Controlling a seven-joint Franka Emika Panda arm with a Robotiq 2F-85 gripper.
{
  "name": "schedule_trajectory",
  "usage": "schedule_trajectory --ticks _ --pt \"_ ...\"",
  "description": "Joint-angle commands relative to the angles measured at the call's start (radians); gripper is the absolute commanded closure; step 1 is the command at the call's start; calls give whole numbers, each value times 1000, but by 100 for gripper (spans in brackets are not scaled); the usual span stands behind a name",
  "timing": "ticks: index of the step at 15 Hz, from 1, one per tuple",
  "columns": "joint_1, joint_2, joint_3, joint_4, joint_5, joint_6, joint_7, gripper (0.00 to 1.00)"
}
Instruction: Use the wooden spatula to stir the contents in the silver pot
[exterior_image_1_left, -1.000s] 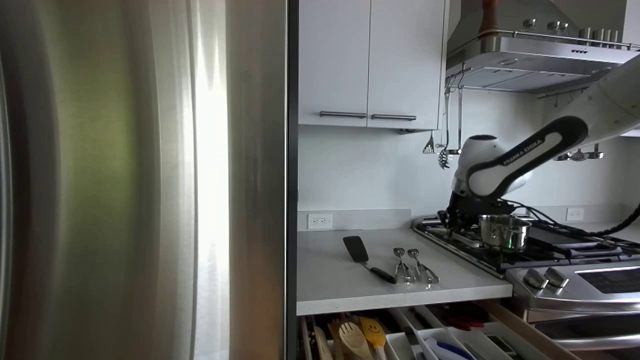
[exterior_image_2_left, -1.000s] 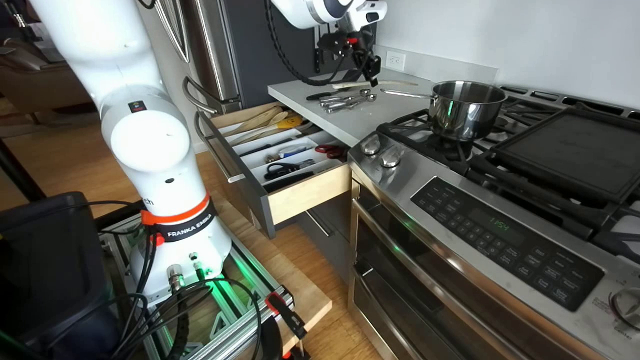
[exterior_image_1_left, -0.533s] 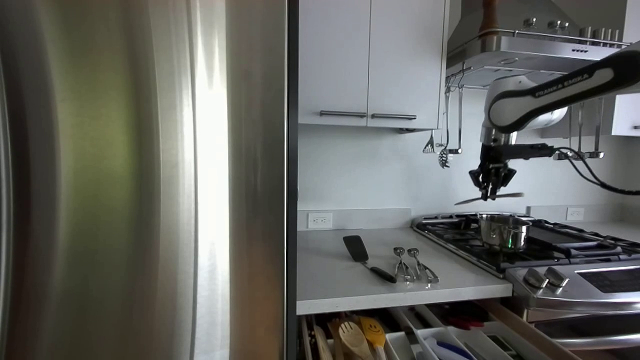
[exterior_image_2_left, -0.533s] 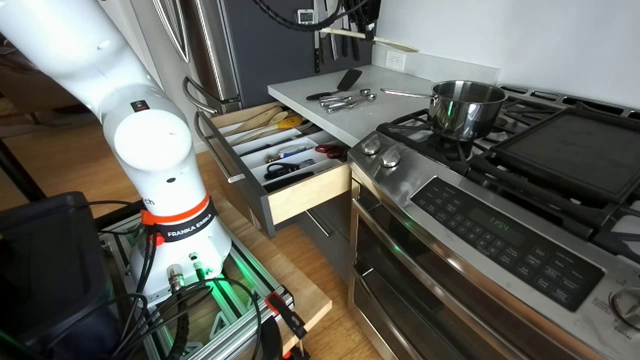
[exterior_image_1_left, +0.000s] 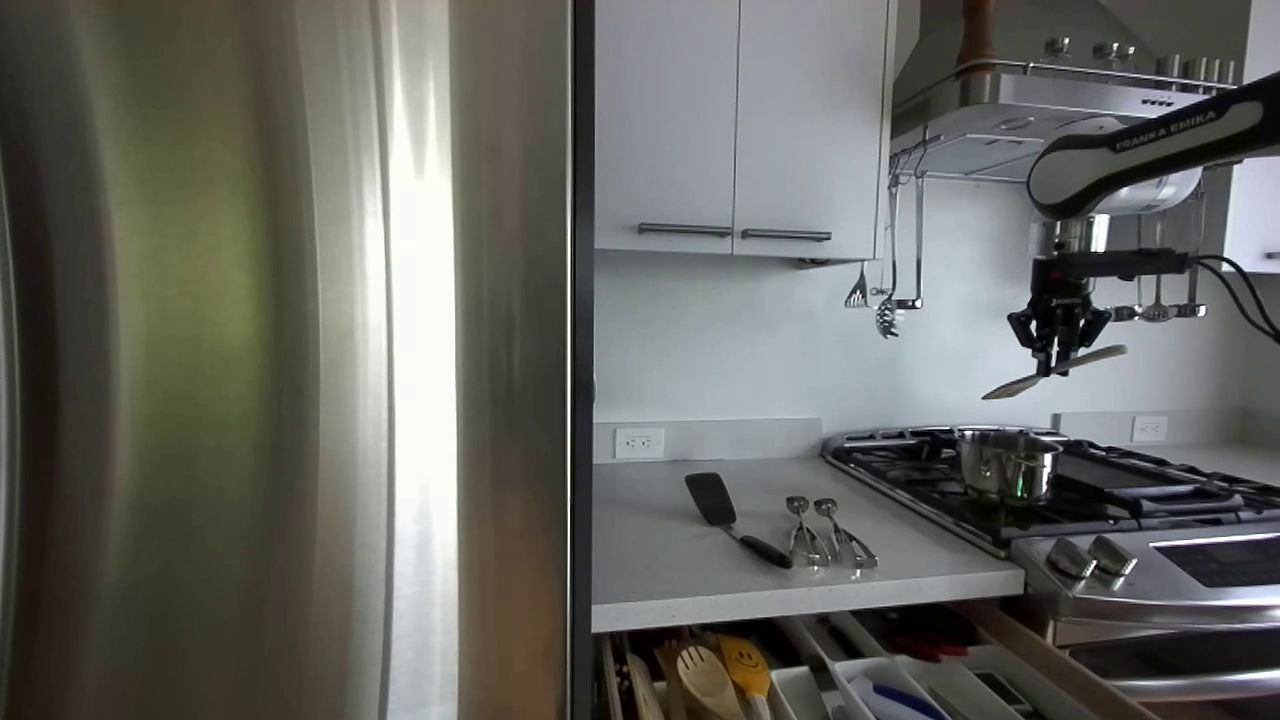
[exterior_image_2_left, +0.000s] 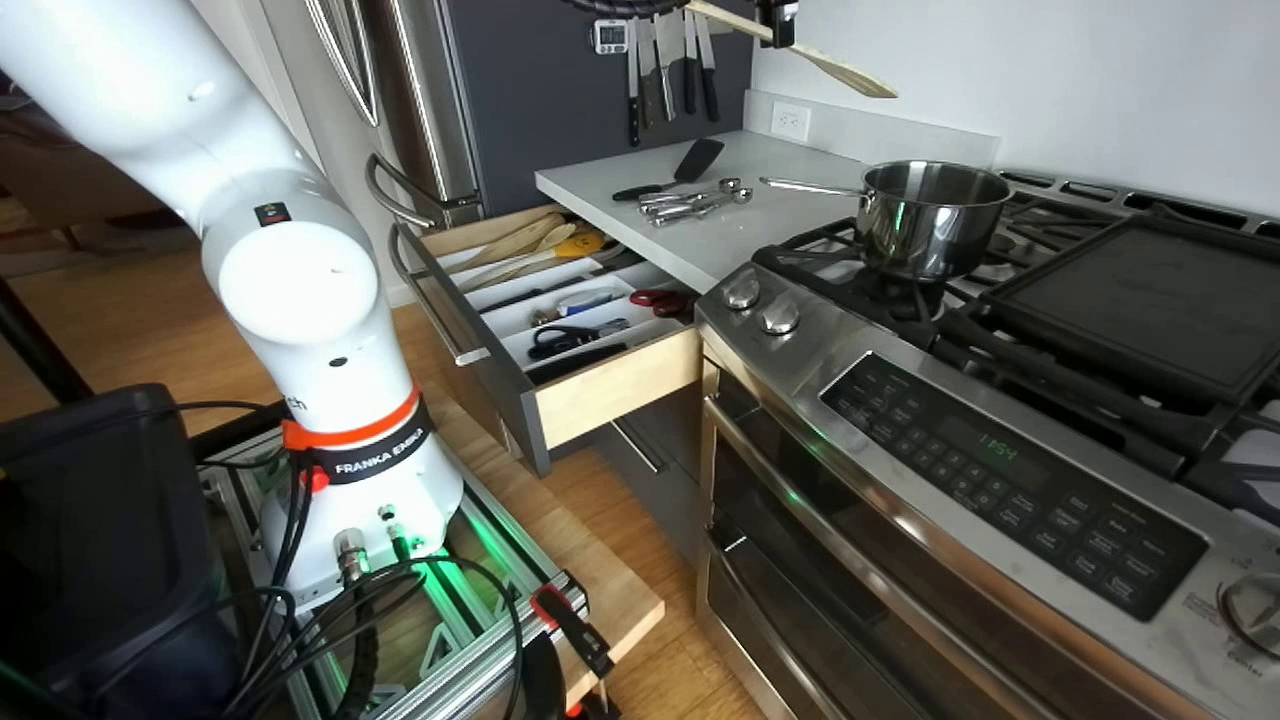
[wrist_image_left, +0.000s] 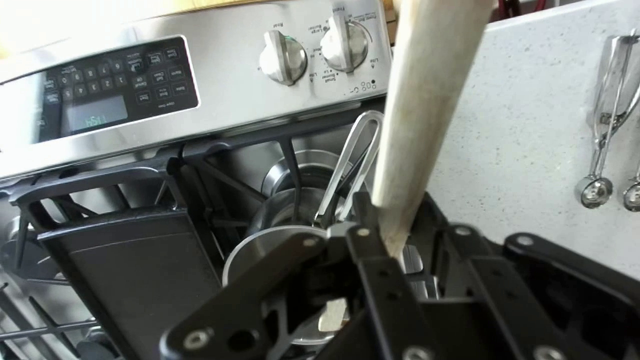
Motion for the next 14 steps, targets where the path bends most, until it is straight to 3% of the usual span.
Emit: schedule_trajectory --ticks 1,3,4,7,14 --pt "0 2 5 3 1 -2 -1 76" --pt "3 0 16 3 0 -2 2 76" --pt "4 0 17 3 0 -2 2 94" --pt "-19 69 -5 80 14 -52 34 94" --pt "-53 244 -86 298 95 -304 6 94"
